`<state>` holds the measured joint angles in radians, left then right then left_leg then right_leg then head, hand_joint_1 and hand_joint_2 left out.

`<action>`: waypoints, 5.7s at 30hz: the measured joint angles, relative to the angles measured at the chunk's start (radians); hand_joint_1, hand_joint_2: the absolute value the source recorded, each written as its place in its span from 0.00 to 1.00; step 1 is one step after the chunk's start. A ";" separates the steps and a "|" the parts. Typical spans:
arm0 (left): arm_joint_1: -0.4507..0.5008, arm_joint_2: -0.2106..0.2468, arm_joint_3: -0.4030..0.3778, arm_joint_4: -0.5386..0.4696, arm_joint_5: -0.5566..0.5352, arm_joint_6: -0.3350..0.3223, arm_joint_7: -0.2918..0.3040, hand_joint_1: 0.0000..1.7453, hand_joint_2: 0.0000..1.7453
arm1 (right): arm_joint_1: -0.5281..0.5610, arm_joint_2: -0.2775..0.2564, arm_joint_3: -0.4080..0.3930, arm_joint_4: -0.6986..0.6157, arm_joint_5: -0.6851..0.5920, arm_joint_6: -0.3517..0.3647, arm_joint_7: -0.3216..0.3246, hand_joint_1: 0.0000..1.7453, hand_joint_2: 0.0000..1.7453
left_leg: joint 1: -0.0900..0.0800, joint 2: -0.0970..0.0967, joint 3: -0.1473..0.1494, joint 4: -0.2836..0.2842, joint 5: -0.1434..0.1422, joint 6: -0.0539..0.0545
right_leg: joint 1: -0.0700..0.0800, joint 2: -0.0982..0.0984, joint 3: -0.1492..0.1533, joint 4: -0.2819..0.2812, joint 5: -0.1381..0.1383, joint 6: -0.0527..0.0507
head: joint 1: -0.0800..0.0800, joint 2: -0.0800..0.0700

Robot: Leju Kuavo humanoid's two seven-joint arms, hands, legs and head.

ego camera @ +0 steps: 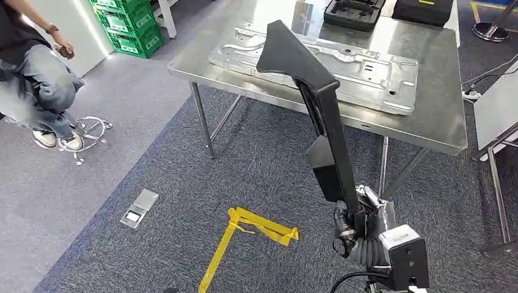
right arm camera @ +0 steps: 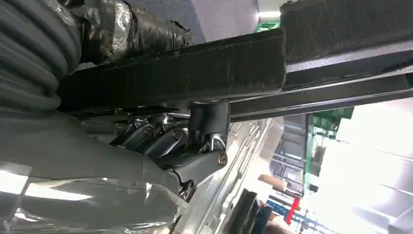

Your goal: Take the parts from the cabinet and place them on the table.

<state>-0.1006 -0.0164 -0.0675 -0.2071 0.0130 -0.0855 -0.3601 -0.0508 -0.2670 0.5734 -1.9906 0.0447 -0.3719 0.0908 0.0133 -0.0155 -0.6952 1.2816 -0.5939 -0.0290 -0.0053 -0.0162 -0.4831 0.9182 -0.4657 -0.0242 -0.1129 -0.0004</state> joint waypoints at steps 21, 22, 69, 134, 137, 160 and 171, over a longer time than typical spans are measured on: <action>0.002 -0.015 -0.004 0.001 -0.001 0.000 -0.002 0.00 0.00 | 0.000 0.000 -0.001 0.016 0.010 -0.002 0.002 1.00 1.00 | -0.013 -0.017 0.210 -0.302 0.073 0.048 | 0.021 0.023 -0.155 0.086 0.045 0.006 | 0.005 0.000; 0.001 -0.017 -0.005 0.001 -0.001 0.000 0.000 0.00 0.00 | 0.000 -0.001 -0.001 0.018 0.010 -0.003 0.004 1.00 1.00 | -0.012 -0.019 0.210 -0.305 0.064 0.041 | 0.023 0.030 -0.145 0.076 0.015 0.001 | 0.016 0.000; -0.101 -0.007 -0.180 -0.004 -0.142 -0.058 0.091 0.00 0.00 | -0.479 0.076 -0.051 0.523 1.398 0.065 0.211 1.00 1.00 | -0.002 0.001 0.053 -0.314 0.224 0.037 | 0.016 0.022 0.011 0.026 -0.029 0.025 | 0.019 0.000; -0.084 -0.029 -0.204 -0.003 -0.133 -0.052 0.083 0.00 0.00 | -0.498 0.106 -0.002 0.747 1.215 0.123 0.246 1.00 1.00 | 0.011 0.000 0.074 -0.291 0.187 0.041 | 0.007 0.017 -0.057 0.086 -0.021 0.038 | 0.031 0.000; -0.087 -0.041 -0.204 -0.003 -0.133 -0.052 0.083 0.00 0.00 | -0.499 0.105 -0.001 0.755 1.214 0.118 0.246 1.00 1.00 | 0.010 -0.002 0.084 -0.291 0.174 0.051 | 0.000 0.017 -0.202 0.317 -0.091 0.054 | 0.032 0.000; -0.085 -0.029 -0.207 -0.003 -0.131 -0.052 0.071 0.00 0.00 | -0.482 0.102 0.001 0.822 1.200 0.117 0.244 0.00 0.00 | 0.011 -0.002 0.057 -0.283 0.144 0.003 | 0.009 0.018 -0.077 0.058 0.023 0.017 | 0.023 0.000; -0.079 -0.047 -0.207 -0.003 -0.125 -0.051 0.072 0.00 0.00 | -0.471 0.100 0.001 0.859 1.179 0.136 0.243 0.00 0.00 | 0.014 -0.004 0.073 -0.277 0.175 0.044 | -0.002 0.018 -0.242 0.346 -0.075 0.047 | 0.033 0.000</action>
<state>-0.1799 -0.0629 -0.2747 -0.2098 -0.1122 -0.1369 -0.2884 -0.5220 -0.1671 0.5741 -1.1318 1.2242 -0.2362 0.3342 0.0276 -0.0194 -0.6219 1.0046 -0.4185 0.0151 -0.0073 0.0018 -0.7254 1.2646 -0.5411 0.0226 -0.0801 -0.0004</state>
